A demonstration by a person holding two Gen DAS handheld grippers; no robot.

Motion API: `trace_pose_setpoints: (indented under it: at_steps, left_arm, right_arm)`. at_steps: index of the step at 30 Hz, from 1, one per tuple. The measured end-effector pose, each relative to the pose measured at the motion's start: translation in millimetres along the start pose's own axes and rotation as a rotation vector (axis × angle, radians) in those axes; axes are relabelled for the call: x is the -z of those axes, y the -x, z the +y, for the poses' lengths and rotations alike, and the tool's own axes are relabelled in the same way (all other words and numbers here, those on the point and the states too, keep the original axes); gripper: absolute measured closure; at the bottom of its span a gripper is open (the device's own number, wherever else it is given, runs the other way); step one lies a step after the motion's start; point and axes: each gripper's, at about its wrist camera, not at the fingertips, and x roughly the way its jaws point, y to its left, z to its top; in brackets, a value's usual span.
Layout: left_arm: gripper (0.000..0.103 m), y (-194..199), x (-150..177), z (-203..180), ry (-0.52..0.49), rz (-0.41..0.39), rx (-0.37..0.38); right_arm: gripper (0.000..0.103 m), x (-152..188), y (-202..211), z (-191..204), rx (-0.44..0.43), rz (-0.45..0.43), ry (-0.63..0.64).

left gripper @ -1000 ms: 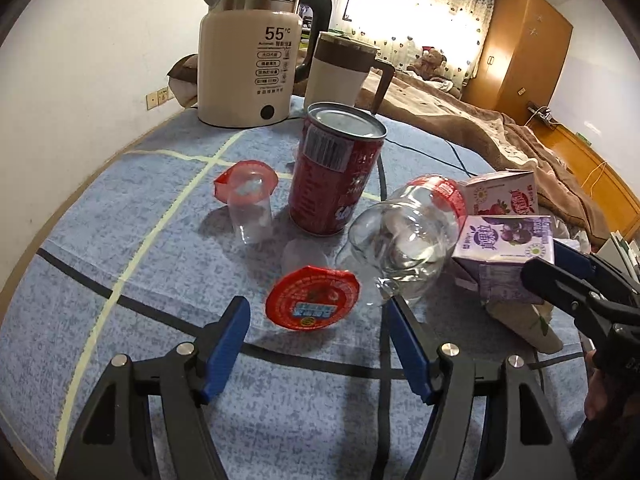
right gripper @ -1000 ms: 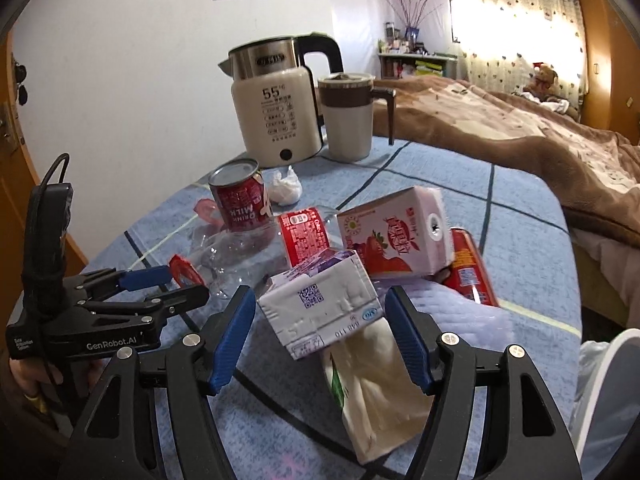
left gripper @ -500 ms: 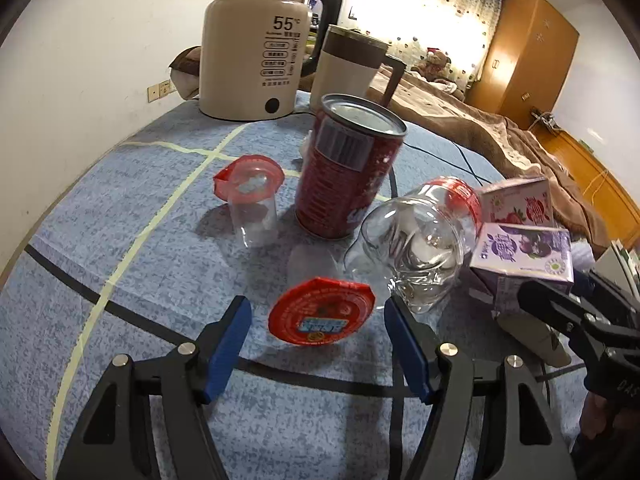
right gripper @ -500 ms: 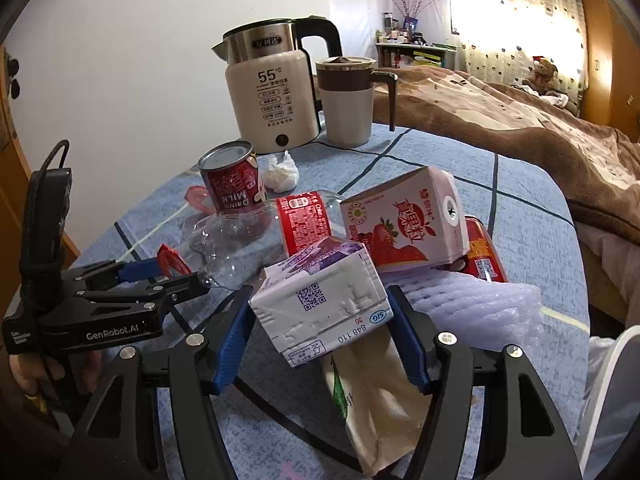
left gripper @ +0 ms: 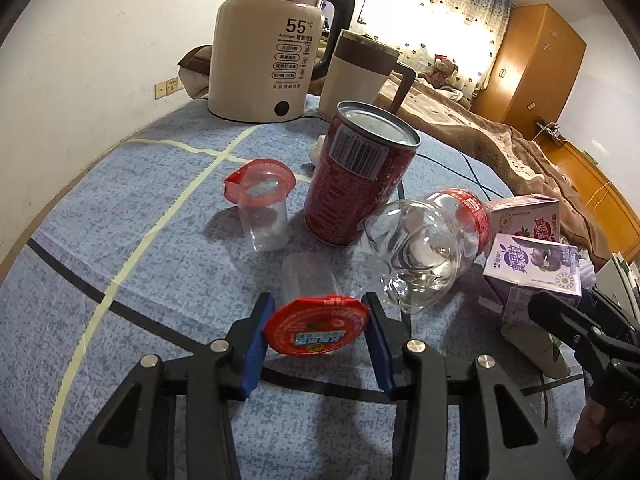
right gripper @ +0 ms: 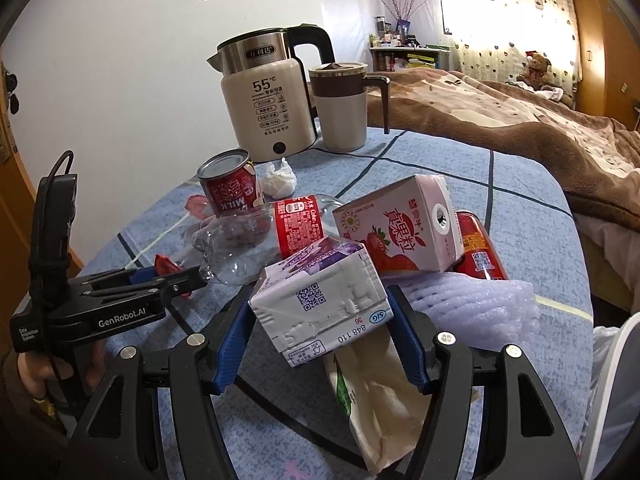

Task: Collect trash
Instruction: 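Grasp the red-lidded cup with the left tool while the right tool grasps the purple milk carton, then carry both items over the wastebasket and open both tools to drop them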

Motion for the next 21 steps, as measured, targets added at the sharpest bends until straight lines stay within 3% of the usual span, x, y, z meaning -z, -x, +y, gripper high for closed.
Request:
trace_pose_setpoints:
  at_steps: [21]
  left_arm:
    - [0.057, 47, 9, -41, -0.079, -0.067, 0.065]
  right_arm:
    - [0.039, 15, 43, -9, -0.012, -0.092, -0.064]
